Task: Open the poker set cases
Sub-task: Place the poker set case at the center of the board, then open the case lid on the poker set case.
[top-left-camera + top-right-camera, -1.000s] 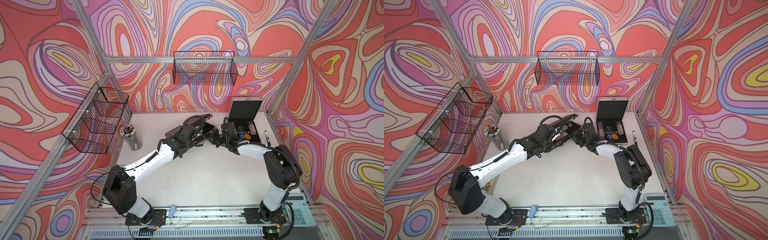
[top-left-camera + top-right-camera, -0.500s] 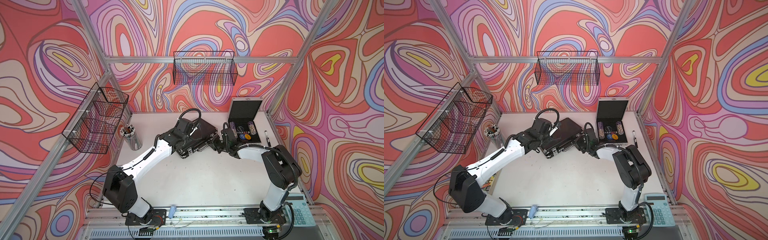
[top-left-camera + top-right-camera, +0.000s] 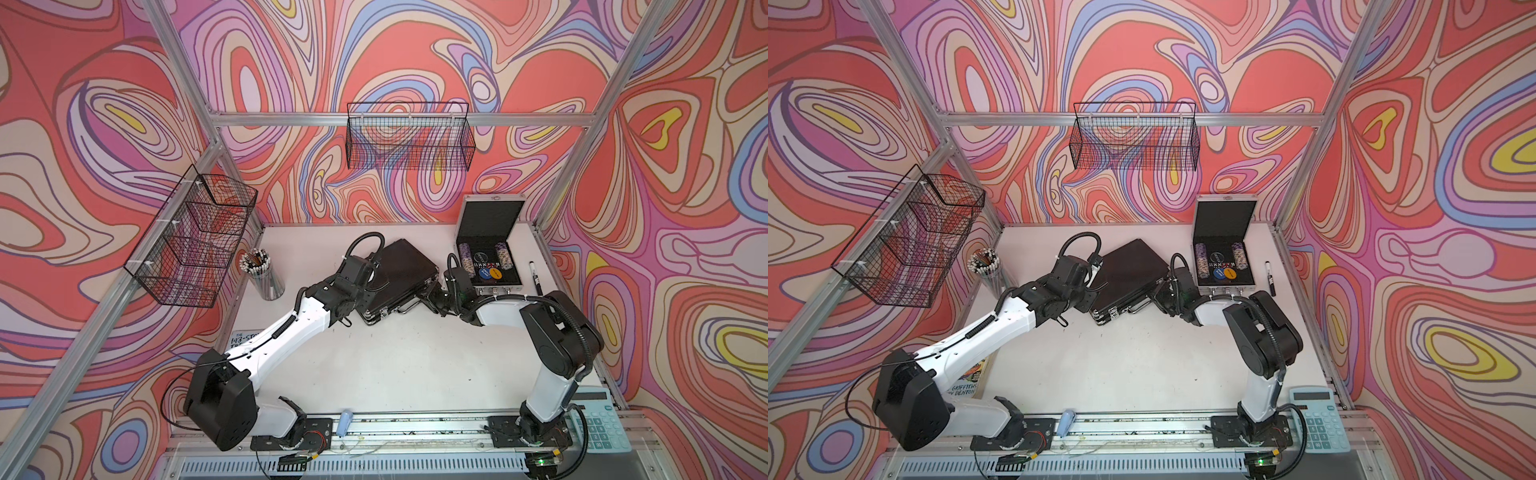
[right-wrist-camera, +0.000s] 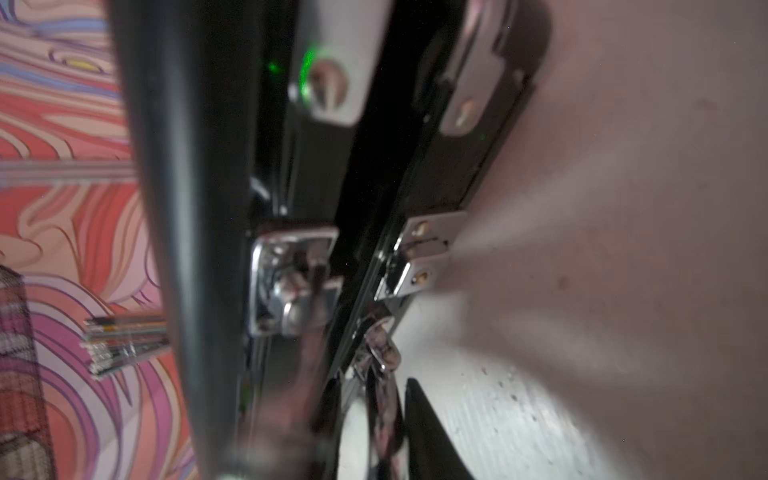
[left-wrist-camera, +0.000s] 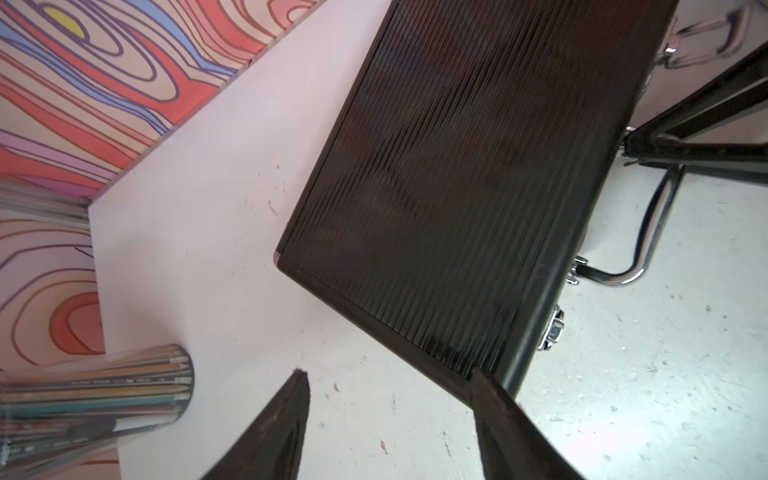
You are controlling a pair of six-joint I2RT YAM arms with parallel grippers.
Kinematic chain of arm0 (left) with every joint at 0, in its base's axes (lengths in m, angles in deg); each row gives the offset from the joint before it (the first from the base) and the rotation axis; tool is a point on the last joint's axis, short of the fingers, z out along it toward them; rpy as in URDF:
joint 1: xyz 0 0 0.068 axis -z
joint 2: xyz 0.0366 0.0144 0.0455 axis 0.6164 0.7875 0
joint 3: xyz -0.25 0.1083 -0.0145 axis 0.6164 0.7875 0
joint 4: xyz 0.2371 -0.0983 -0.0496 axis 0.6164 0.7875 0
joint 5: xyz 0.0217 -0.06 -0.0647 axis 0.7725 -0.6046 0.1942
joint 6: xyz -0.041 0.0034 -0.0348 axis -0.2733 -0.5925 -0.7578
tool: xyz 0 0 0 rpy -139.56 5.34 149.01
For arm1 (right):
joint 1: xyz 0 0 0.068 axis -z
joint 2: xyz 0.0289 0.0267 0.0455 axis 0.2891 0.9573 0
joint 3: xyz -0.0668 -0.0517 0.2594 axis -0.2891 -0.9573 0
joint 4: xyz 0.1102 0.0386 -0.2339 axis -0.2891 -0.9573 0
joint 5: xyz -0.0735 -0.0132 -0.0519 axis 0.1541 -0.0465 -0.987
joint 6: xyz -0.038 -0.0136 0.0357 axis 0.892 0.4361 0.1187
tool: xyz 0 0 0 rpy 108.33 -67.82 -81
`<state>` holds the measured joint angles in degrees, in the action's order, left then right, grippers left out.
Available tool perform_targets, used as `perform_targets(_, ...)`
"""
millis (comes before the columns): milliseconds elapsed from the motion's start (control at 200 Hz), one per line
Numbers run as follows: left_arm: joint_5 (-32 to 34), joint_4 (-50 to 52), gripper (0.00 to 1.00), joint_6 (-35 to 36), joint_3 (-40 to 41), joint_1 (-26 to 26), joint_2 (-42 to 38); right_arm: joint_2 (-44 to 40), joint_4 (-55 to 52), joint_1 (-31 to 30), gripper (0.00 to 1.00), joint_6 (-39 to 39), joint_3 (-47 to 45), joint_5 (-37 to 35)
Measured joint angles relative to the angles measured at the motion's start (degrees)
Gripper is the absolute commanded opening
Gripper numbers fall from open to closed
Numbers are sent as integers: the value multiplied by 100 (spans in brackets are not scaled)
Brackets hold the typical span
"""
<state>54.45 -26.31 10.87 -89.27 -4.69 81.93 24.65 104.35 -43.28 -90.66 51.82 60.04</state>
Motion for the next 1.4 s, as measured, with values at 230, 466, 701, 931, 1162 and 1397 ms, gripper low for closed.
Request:
perform_targets(230,-238,-129,74,-1058,361,-92,-291,-507,-402,-24,62,660,-31,-116)
perform_targets(466,-962,-588,81,-2409,1344,-612,-1117,-1209,-1139,-15,71,1333,118,-413)
perform_targets(701,-1593,-1182,95,-3379,1991,-680,-1272,-828,-2090,363,74,2044,1167,-551)
perform_targets(931,-2048,-1576,98,-3635,2000,-680,-1091,-323,-2763,828,77,2590,2111,-662)
perform_targets(1162,-2380,-1875,99,-3768,2009,-680,-767,271,-2876,927,78,2745,2376,-422)
perform_targets(1397,-2507,-2124,99,-3901,2203,-680,-562,684,-2520,927,79,2608,2411,7)
